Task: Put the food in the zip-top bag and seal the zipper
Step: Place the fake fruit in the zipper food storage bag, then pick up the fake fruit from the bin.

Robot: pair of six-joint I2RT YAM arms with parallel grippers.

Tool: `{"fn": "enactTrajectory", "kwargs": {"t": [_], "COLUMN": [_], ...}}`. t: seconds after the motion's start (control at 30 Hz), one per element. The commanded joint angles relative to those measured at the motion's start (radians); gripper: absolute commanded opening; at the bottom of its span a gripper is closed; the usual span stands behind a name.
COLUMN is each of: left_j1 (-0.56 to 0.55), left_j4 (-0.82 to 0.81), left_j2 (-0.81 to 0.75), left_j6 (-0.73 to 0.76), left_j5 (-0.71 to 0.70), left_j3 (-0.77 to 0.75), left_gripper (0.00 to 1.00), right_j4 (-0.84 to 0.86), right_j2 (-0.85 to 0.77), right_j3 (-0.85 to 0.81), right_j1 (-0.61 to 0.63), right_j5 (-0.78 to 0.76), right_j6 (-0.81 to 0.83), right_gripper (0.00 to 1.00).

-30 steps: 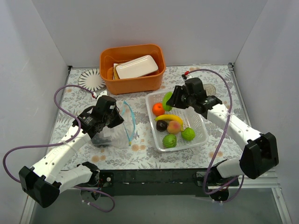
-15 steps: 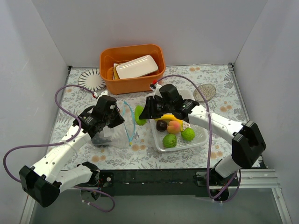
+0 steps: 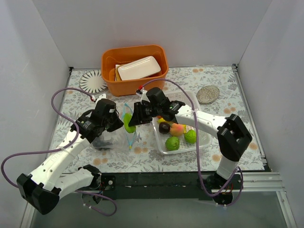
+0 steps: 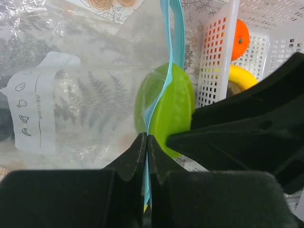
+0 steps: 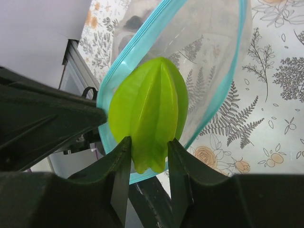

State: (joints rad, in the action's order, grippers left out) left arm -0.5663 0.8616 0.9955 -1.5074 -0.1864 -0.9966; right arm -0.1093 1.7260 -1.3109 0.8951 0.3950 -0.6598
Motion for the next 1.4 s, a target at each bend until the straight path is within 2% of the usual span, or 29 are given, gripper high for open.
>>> {"fn": "enactTrajectory", "kwargs": {"t": [0.0, 0.13, 0.23, 0.43, 0.5, 0.6, 0.8, 0.87, 0.93, 1.1, 1.2, 1.37], "left_j1": [0.002, 0.002, 0.002, 0.002, 0.0, 0.002, 0.002, 0.002, 0.002, 0.002, 0.002, 0.002], "left_j4": [0.025, 0.062, 0.056, 0.074, 0.073, 0.073, 0.083, 0.08, 0.076, 0.067, 0.062, 0.057], "left_j2": [-0.034, -0.07, -0.097, -0.08, -0.083, -0.093, -0.093, -0.098, -0.101, -0.098, -0.097, -0.1], "left_j6": [-0.01, -0.037, -0.031, -0.048, -0.051, -0.05, -0.048, -0.05, -0.048, -0.048, -0.047, -0.045], "left_j5": [-0.027, -0.11, -0.133, -0.148, -0.153, -0.16, -0.168, -0.159, -0.156, -0.142, -0.133, -0.128], "left_j3": [-0.039, -0.073, -0.073, -0.077, -0.08, -0.089, -0.099, -0.094, -0.088, -0.068, -0.06, -0.05], "left_gripper": [0.0, 0.0, 0.0, 0.0, 0.0, 0.0, 0.0, 0.0, 0.0, 0.0, 0.0, 0.0], "right_j4": [-0.085, -0.211, -0.228, -0.145, -0.129, -0.09, -0.13, -0.148, -0.165, -0.164, -0.23, -0.323], "right_j2": [0.055, 0.087, 0.11, 0.106, 0.087, 0.037, -0.097, -0.16, -0.231, -0.335, -0.342, -0.35], "right_j3": [-0.094, -0.184, -0.246, -0.245, -0.235, -0.188, -0.085, -0.016, 0.05, 0.221, 0.251, 0.282], "right_j1": [0.024, 0.048, 0.071, 0.08, 0.08, 0.08, 0.053, 0.028, -0.004, -0.099, -0.166, -0.206], "right_j5": [-0.021, -0.125, -0.114, 0.014, 0.022, 0.002, -0.204, -0.318, -0.425, -0.469, -0.447, -0.544], "right_j6": [0.005, 0.063, 0.117, 0.157, 0.176, 0.19, 0.187, 0.18, 0.141, 0.132, 0.153, 0.212], "right_gripper": [0.26, 0.28, 0.32, 0.52, 0.62, 0.71, 0.72, 0.73, 0.78, 0.77, 0.75, 0.75]}}
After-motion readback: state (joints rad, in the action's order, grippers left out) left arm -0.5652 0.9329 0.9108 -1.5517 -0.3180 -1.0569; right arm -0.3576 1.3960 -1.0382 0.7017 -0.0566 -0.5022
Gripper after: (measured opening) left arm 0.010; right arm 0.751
